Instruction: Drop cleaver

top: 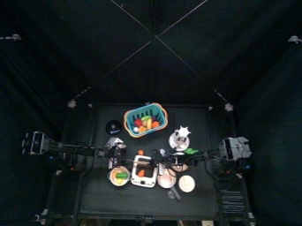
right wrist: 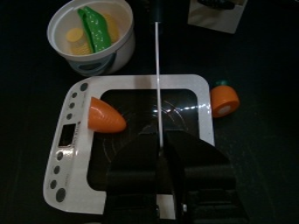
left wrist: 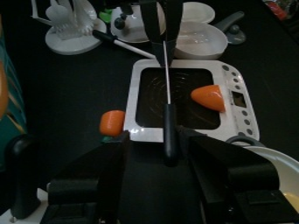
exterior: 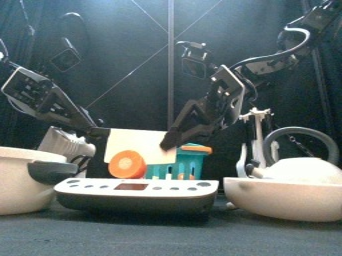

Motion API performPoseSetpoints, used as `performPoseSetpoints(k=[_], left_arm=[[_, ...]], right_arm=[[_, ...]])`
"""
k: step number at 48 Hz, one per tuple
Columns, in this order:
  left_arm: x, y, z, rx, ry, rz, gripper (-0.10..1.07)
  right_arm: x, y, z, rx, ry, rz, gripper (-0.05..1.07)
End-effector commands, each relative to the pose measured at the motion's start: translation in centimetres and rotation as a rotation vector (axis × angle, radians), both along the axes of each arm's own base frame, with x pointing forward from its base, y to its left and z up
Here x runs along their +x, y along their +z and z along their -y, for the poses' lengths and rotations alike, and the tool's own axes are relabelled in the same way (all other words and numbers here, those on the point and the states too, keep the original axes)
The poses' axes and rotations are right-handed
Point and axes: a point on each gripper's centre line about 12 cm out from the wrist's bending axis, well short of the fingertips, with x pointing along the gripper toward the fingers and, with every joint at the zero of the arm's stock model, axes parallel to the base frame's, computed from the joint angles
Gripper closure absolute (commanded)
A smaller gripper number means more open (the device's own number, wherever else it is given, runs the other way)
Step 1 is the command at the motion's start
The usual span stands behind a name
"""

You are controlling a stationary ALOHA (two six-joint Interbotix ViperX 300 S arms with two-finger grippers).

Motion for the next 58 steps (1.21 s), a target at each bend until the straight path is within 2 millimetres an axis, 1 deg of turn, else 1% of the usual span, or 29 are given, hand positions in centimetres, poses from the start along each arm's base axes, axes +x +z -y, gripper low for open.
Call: performPoseSetpoints(k=[1,4,7,12,17,21,23,26,29,31,33,35,37,40,42,52,55,58], left_arm=[[0.5,1.5,0.0,0.004,-0.003,0.058,0.14],[0.1,2.8,0.2,0.009,-0.007,0.113,0.14],[-0.9,4.3,0.3,0.014,-0.010,0.180,0.14],[-3.0,5.7,0.5,0.023,-0.006,0.267,0.14],[-4.1,6.0,0.6,0.028,-0.005,0.300,0.14],[-4.1,5.9,0.5,0.027,-0.002,0.297,0.14],[-4.1,5.8,0.5,0.026,0.001,0.290,0.14],[-4.3,5.5,0.4,0.017,0.013,0.281,0.14],[-4.3,5.5,0.3,0.010,0.022,0.282,0.14],[-4.3,5.5,0.3,0.010,0.022,0.282,0.14],[-4.3,5.5,0.3,0.008,0.023,0.282,0.14],[-4.3,5.5,0.3,0.008,0.023,0.282,0.14],[-4.3,5.5,0.3,0.008,0.023,0.282,0.14],[-4.3,5.5,0.3,0.008,0.023,0.282,0.14],[-4.3,5.5,0.3,0.008,0.023,0.281,0.14],[-4.3,5.5,0.3,0.008,0.023,0.282,0.14],[-4.3,5.5,0.3,0.007,0.023,0.282,0.14],[-4.3,5.4,0.3,0.003,0.026,0.276,0.14]], right_arm=[[0.1,2.0,0.2,0.001,-0.006,0.052,0.67],[-0.2,2.2,0.6,-0.005,-0.009,0.046,0.67],[-0.5,3.1,0.9,-0.010,-0.006,0.050,0.67],[-0.1,4.8,1.2,-0.006,-0.004,0.045,0.67],[-0.4,4.5,3.5,-0.020,-0.042,-0.022,0.66],[-1.0,5.3,6.5,-0.084,-0.074,-0.011,0.66],[-1.5,5.3,7.9,-0.082,-0.110,-0.023,0.65],[-2.1,4.8,8.8,-0.064,-0.147,-0.038,0.65],[-2.7,3.3,9.8,-0.036,-0.191,-0.070,0.64],[-2.5,2.4,10.3,-0.009,-0.223,-0.082,0.63],[-2.4,1.9,10.4,0.006,-0.235,-0.092,0.59],[-2.4,1.2,10.5,0.017,-0.241,-0.111,0.50],[-2.5,0.8,10.4,0.022,-0.244,-0.125,0.38],[-2.5,0.7,10.4,0.025,-0.244,-0.126,0.27],[-2.5,0.9,10.4,0.025,-0.246,-0.123,0.23],[-2.3,2.0,10.1,0.017,-0.226,-0.119,0.22],[-1.6,2.1,9.9,0.010,-0.213,-0.112,0.22],[-0.1,2.2,9.4,0.014,-0.198,-0.102,0.22]])
